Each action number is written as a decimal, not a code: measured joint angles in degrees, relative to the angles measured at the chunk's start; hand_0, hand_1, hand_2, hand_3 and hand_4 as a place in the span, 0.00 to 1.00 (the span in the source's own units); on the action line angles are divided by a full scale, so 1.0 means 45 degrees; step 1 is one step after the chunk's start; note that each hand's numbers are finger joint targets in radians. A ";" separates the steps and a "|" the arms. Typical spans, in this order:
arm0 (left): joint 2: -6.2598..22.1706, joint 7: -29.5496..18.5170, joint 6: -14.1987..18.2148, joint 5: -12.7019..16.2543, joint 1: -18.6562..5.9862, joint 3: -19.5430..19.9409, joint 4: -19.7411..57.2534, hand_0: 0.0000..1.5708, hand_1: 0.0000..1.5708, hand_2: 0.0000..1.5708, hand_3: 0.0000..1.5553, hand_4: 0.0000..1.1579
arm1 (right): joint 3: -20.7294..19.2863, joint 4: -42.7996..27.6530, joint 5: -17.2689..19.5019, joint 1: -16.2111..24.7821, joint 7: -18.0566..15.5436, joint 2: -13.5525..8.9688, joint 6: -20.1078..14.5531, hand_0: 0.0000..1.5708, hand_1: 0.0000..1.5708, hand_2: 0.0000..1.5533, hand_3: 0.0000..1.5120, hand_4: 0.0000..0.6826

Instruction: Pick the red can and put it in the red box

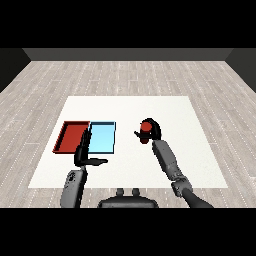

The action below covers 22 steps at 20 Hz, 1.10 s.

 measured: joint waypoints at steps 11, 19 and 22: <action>-0.0207 0.1465 0.1347 0.0367 -0.1372 -0.2381 0.0548 0.00 0.00 0.00 0.00 0.00 | 0.1455 -0.3239 -0.0607 0.1126 0.1277 0.0060 -0.0767 0.90 0.90 0.92 0.94 0.96; -0.0228 0.1546 0.2508 0.0979 -0.2264 -0.4014 0.1186 0.00 0.00 0.00 0.00 0.00 | 0.3817 -0.6419 -0.0854 0.2976 0.2278 0.0112 -0.2200 0.90 0.90 0.90 0.92 0.94; -0.0229 0.1889 0.2860 0.1064 -0.2666 -0.4418 0.1274 0.00 0.00 0.00 0.00 0.00 | 0.4465 -0.6885 -0.0935 0.3293 0.2165 0.0116 -0.2531 0.88 0.88 0.90 0.92 0.92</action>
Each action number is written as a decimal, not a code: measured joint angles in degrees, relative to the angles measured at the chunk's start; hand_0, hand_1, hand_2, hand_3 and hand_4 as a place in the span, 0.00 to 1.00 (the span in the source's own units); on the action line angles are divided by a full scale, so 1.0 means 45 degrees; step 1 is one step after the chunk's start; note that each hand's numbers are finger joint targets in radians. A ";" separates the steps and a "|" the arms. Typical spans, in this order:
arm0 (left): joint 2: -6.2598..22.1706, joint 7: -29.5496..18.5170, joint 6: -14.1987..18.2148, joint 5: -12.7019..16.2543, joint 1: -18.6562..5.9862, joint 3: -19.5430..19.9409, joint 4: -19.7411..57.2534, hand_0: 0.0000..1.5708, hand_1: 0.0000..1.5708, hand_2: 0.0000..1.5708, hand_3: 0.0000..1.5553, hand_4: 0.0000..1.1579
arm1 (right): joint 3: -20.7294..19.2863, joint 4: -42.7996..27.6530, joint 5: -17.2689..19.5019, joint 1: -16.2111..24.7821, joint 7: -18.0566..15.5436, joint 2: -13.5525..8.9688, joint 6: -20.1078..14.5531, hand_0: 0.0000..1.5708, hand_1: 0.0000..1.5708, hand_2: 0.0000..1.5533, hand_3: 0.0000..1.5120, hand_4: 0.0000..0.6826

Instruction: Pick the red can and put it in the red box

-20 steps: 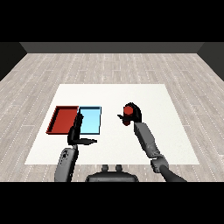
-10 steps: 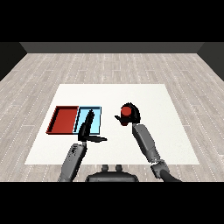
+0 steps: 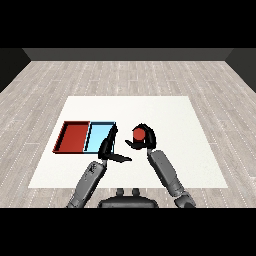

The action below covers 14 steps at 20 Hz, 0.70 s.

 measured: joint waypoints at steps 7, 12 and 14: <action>-0.0001 -0.0032 0.0578 0.0222 -0.0704 -0.0585 0.0619 0.00 0.00 0.00 0.00 0.00 | 0.1207 -0.0838 -0.0393 0.0138 0.0076 0.0003 -0.0616 0.89 0.89 0.92 0.93 0.90; -0.0002 0.0176 0.1049 0.0233 -0.1046 -0.0951 0.1050 0.00 0.00 0.00 0.00 0.00 | 0.1719 -0.0733 -0.0784 -0.0285 0.0061 0.0003 -0.1003 0.91 0.91 0.92 0.93 0.92; -0.0003 0.0288 0.1178 0.0294 -0.1342 -0.0964 0.1375 0.00 0.00 0.00 0.00 0.00 | 0.1663 -0.0677 -0.0902 -0.0432 0.0024 0.0004 -0.0896 0.91 0.91 0.93 0.93 0.88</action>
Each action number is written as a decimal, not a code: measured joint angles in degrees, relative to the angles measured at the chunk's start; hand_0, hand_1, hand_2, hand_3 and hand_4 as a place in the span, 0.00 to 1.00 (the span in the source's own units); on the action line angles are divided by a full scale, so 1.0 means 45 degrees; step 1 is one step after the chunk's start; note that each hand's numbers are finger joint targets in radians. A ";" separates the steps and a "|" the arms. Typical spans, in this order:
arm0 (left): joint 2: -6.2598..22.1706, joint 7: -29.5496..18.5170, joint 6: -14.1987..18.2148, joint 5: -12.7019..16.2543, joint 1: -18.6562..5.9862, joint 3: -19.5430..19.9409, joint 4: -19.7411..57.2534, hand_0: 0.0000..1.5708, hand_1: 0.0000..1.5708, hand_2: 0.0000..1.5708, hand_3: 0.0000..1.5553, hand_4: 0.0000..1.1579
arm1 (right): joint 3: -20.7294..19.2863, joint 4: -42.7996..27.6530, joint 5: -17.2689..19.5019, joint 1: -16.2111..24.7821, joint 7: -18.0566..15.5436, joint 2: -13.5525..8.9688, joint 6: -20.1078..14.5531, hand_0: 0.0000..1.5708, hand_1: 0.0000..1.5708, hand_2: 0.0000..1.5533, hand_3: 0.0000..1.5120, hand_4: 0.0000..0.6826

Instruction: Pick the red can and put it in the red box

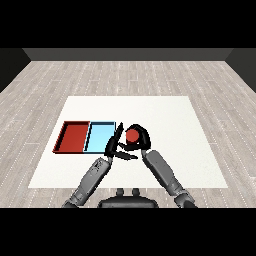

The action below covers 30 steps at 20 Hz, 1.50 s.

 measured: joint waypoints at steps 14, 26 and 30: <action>0.0113 -0.0064 0.0587 0.0357 -0.0806 -0.0567 0.0837 0.00 0.00 0.00 0.00 0.00 | 0.1849 -0.1063 -0.0593 -0.0148 0.0439 -0.0059 -0.1437 0.93 0.93 0.93 0.92 0.80; 0.0449 0.0385 0.2312 0.0591 -0.1397 -0.1161 0.1208 1.00 1.00 0.98 0.94 0.88 | 0.2160 -0.0732 -0.1057 -0.0522 -0.0113 -0.0354 -0.1741 0.93 0.93 0.93 0.92 0.81; 0.0530 0.0496 0.2811 0.0422 -0.1569 -0.1301 0.1274 1.00 1.00 0.92 0.84 0.76 | 0.2139 -0.0901 -0.0931 -0.0551 -0.0025 -0.0399 -0.1760 0.94 0.94 0.93 0.92 0.82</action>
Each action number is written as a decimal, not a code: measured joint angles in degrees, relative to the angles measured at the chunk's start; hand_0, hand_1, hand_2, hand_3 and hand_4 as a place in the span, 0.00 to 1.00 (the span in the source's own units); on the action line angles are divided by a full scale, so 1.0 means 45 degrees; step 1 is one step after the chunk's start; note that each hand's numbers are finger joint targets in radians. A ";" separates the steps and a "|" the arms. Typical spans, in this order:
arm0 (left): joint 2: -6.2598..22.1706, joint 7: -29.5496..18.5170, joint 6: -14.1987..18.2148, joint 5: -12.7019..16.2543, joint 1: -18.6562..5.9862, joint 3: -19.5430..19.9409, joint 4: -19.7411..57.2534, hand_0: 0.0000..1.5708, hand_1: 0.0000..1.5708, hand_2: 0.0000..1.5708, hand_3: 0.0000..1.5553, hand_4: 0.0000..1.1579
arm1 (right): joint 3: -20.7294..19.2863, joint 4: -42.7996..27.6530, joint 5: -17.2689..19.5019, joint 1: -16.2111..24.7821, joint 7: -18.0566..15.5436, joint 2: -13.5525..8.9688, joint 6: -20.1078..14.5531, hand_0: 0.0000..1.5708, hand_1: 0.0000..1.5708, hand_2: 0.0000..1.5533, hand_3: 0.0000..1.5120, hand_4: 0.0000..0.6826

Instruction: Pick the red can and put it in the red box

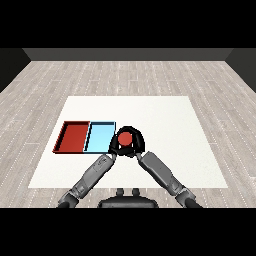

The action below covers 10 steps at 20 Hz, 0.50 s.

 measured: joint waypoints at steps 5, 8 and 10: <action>0.0139 0.0349 0.0785 -0.0166 0.0126 -0.0149 -0.0354 1.00 1.00 0.95 0.89 0.75 | 0.0142 0.0137 -0.0282 -0.0207 -0.0239 0.0008 -0.0031 0.97 0.97 0.94 0.92 0.79; -0.0063 0.0419 0.0609 -0.0336 0.0151 0.0020 -0.0265 1.00 1.00 0.97 0.92 0.75 | -0.0164 0.0159 -0.0090 -0.0031 -0.0296 0.0120 0.0389 0.97 0.97 0.94 0.92 0.80; -0.0119 0.0280 0.0710 -0.0280 0.0125 -0.0048 -0.0357 1.00 1.00 0.97 0.92 0.78 | -0.0275 -0.0236 0.0226 0.0175 -0.0059 0.0129 0.0424 0.96 0.96 0.94 0.92 0.80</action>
